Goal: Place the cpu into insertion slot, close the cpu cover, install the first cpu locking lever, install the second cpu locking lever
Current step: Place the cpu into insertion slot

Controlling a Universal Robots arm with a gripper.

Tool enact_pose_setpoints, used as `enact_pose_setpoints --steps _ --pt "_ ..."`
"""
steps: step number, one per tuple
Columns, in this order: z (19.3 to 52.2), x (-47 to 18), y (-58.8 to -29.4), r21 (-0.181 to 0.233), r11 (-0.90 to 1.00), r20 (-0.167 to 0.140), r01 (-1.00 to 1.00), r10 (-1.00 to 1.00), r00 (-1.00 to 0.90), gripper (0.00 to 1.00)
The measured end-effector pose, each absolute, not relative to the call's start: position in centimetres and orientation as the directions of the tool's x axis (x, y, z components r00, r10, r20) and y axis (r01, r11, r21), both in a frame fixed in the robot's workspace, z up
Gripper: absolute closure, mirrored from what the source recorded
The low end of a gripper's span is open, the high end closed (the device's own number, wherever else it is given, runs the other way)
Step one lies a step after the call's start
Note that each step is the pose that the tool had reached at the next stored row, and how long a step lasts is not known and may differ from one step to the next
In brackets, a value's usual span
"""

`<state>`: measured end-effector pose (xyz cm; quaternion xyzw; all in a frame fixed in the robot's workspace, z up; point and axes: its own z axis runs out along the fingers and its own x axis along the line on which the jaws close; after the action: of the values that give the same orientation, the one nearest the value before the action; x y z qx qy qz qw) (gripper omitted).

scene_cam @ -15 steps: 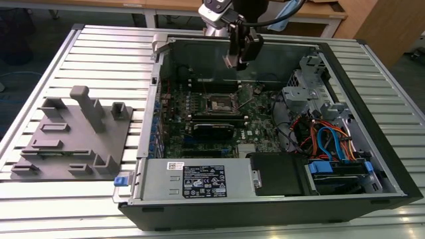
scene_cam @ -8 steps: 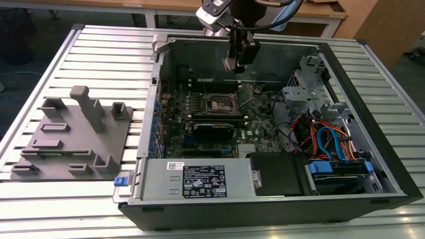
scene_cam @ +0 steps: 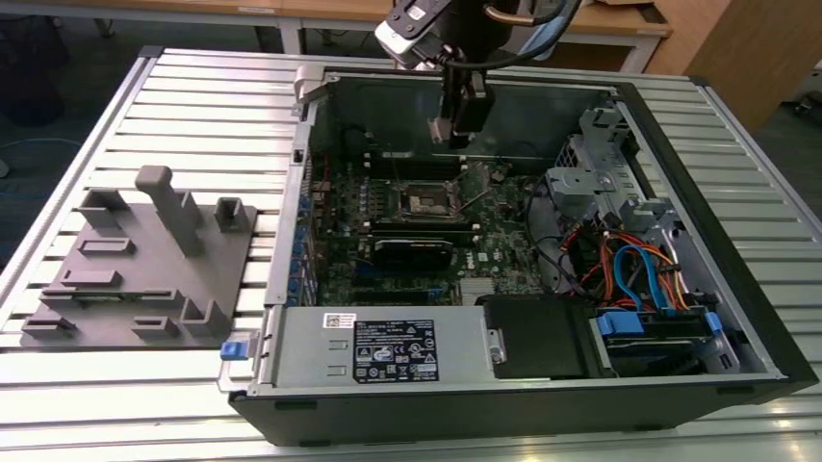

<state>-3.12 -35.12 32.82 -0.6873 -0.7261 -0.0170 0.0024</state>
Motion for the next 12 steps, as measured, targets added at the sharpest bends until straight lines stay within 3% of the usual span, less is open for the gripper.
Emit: enact_pose_setpoints --steps 12 --pt "32.54 -3.12 -35.12 0.019 0.046 0.027 0.999 0.999 -0.047 0.46"
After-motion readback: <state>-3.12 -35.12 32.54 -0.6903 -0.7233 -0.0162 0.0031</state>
